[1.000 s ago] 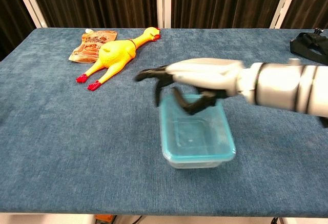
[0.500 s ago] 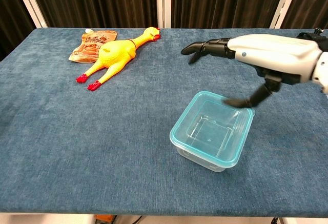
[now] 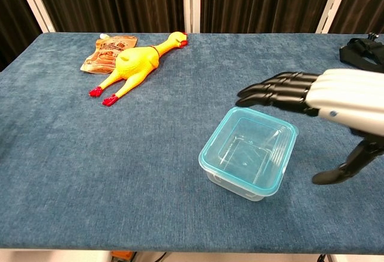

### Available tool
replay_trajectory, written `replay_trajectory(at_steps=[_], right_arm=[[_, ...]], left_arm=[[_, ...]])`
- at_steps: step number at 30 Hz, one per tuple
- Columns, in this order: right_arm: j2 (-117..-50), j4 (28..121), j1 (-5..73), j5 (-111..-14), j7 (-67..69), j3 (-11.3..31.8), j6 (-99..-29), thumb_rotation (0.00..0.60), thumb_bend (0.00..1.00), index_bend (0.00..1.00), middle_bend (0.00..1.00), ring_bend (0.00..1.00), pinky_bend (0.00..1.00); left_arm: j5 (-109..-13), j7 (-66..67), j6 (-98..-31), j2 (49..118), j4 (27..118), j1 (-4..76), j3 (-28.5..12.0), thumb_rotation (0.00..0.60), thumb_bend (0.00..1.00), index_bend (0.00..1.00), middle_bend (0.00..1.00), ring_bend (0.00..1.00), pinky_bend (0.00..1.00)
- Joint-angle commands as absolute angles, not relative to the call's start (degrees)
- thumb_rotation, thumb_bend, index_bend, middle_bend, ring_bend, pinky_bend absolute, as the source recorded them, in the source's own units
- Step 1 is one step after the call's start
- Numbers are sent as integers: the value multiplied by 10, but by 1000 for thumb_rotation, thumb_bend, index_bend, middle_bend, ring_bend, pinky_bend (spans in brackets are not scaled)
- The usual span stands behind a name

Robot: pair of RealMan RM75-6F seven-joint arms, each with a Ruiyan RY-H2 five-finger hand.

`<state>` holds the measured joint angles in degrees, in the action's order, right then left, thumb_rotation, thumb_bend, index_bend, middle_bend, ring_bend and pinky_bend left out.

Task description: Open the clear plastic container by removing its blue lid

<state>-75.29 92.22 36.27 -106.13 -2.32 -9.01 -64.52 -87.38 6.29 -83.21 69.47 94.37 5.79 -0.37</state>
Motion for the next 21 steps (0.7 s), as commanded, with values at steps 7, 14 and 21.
replay_trajectory(at_steps=[7,14,21], right_arm=[[-897,838,401,-1013,-48,-17,-578,600,0,0,0,0,0],[-980,787,427,-945,-62,41,-543,600,0,0,0,0,0],[-1056,728,455,-883,-95,93,-523,600,0,0,0,0,0]], left_arm=[[-878,72,-836,693,948,57,-1,600,0,100,55,0,0],[-874,63,-832,694,939,57,-1,600,0,100,55,0,0],[-872,54,-821,696,929,65,-4,600,0,99,55,0,0]])
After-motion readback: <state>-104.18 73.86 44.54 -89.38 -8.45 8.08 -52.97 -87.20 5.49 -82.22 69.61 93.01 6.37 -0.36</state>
